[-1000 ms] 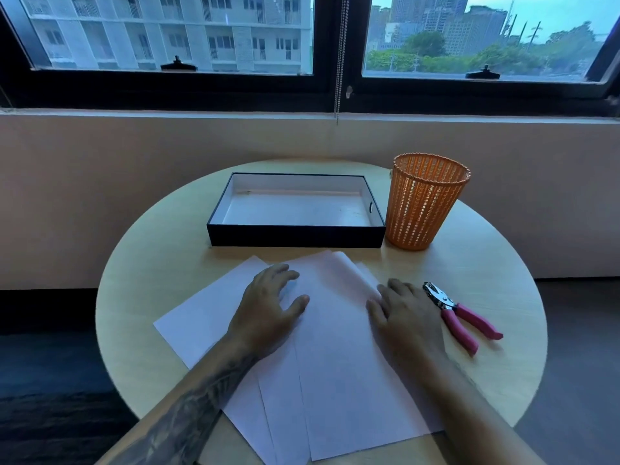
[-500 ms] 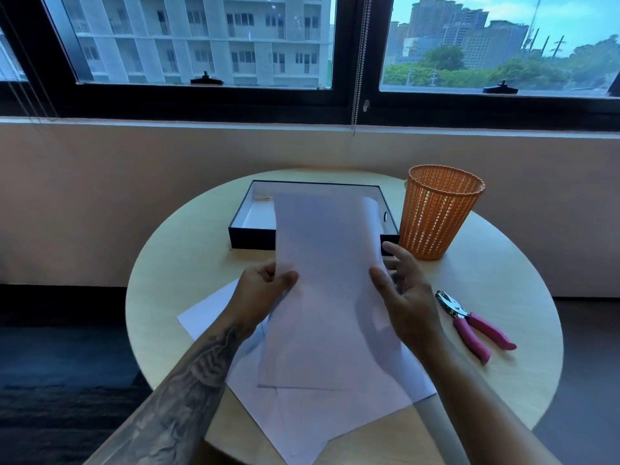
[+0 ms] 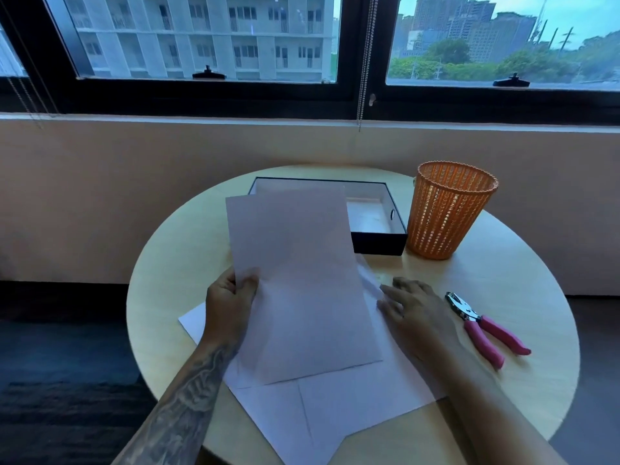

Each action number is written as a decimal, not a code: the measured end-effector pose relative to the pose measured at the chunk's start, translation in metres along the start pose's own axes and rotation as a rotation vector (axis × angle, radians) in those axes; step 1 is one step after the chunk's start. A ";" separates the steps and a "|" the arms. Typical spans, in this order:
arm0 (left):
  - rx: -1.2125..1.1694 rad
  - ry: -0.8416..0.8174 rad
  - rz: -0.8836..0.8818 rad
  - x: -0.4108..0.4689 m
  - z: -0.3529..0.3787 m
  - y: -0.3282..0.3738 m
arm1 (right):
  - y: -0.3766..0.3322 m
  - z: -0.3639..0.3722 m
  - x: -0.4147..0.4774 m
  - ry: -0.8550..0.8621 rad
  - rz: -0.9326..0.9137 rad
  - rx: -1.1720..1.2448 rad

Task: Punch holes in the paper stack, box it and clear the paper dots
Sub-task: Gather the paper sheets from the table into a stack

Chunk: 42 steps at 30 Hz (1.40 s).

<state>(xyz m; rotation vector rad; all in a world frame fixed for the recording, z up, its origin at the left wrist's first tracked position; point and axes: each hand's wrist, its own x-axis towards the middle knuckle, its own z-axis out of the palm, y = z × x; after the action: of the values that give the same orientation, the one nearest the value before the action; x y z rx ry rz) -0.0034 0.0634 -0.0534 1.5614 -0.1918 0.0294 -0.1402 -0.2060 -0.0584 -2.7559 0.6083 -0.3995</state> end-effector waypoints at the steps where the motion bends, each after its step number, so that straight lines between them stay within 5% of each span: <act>1: -0.011 0.005 -0.006 0.000 0.000 0.001 | 0.001 0.001 -0.001 0.027 -0.004 0.040; 5: -0.046 0.018 -0.039 -0.001 -0.001 0.000 | 0.008 0.004 -0.005 0.200 0.042 0.274; 9: -0.063 0.027 -0.063 0.000 -0.001 -0.002 | 0.016 -0.006 -0.008 0.312 0.238 0.834; 13: -0.002 0.064 -0.033 -0.001 0.000 -0.001 | 0.023 -0.021 -0.014 0.474 0.315 1.131; 18: 0.117 0.125 0.041 0.004 0.002 -0.004 | 0.024 -0.039 -0.012 0.646 0.295 1.186; 30: 0.147 0.116 -0.008 0.012 0.001 -0.017 | -0.002 -0.070 0.004 0.646 0.219 1.472; 36: -0.032 -0.103 -0.052 0.006 -0.001 -0.013 | -0.010 -0.037 0.010 0.439 0.199 1.287; 42: -0.109 -0.126 -0.105 0.005 -0.002 -0.006 | -0.020 0.001 0.003 0.219 0.195 1.031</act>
<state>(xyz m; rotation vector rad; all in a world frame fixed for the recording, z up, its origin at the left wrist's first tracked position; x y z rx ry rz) 0.0022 0.0647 -0.0591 1.4631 -0.2071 -0.1598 -0.1296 -0.1898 -0.0522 -1.6729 0.5071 -0.7213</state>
